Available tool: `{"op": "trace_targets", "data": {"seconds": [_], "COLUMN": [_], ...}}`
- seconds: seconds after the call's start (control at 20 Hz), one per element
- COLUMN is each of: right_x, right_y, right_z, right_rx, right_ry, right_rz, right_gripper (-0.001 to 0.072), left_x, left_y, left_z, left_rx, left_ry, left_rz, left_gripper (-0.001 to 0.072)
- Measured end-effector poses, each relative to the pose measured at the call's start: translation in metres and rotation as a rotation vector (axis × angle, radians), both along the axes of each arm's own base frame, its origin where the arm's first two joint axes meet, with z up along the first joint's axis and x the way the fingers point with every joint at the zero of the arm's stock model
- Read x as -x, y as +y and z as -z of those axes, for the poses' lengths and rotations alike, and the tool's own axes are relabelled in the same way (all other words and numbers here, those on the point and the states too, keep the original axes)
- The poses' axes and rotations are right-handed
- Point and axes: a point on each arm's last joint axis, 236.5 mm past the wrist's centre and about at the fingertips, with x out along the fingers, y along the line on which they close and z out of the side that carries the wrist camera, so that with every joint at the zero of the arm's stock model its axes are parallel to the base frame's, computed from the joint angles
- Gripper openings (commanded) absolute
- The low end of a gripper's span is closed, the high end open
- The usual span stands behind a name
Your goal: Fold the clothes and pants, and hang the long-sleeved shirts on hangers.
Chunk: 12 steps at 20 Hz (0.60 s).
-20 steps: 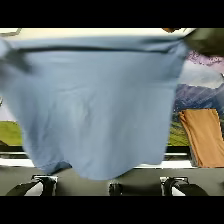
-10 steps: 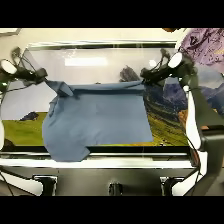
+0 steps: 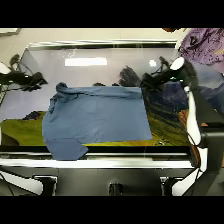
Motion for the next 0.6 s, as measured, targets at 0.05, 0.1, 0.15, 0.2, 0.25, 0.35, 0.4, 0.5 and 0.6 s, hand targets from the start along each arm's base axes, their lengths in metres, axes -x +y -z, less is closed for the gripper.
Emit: {"op": "trace_targets", "data": {"seconds": [0.05,0.1,0.15,0.2,0.25,0.35,0.4,0.5,0.6], "right_x": [0.015,0.032,0.05,0.068,0.089,0.13,0.15,0.183,0.208], "right_y": [-0.016,-0.031,-0.042,-0.052,-0.059,-0.062,-0.062,-0.057,-0.053], "right_z": [-0.004,-0.007,-0.008,-0.006,0.0,0.018,0.029,0.052,0.073], "right_rx": [0.025,0.025,0.006,-0.014,-0.042,-0.098,-0.116,-0.154,-0.171], "right_ry": [0.023,0.058,0.09,0.12,0.16,0.229,0.262,0.312,0.347], "right_rz": [-0.041,-0.065,-0.081,-0.088,-0.094,-0.1,-0.104,-0.111,-0.113], "right_gripper": [0.042,0.0426,0.0455,0.0492,0.0492,0.0492,0.0492,0.0492,0.0492], "left_x": [0.015,0.033,0.051,0.07,0.088,0.122,0.137,0.159,0.174], "left_y": [0.01,0.022,0.032,0.041,0.045,0.051,0.052,0.051,0.05], "left_z": [-0.007,-0.013,-0.015,-0.015,-0.014,-0.006,-0.001,0.01,0.021], "left_rx": [0.006,0.018,0.031,0.051,0.083,0.145,0.17,0.213,0.237], "left_ry": [0.021,0.041,0.064,0.085,0.104,0.132,0.143,0.16,0.181], "left_rz": [-0.003,-0.018,-0.036,-0.058,-0.084,-0.144,-0.173,-0.216,-0.248], "left_gripper": [0.0473,0.0473,0.0473,0.0473,0.0473,0.0473,0.0473,0.0473,0.0473]}}
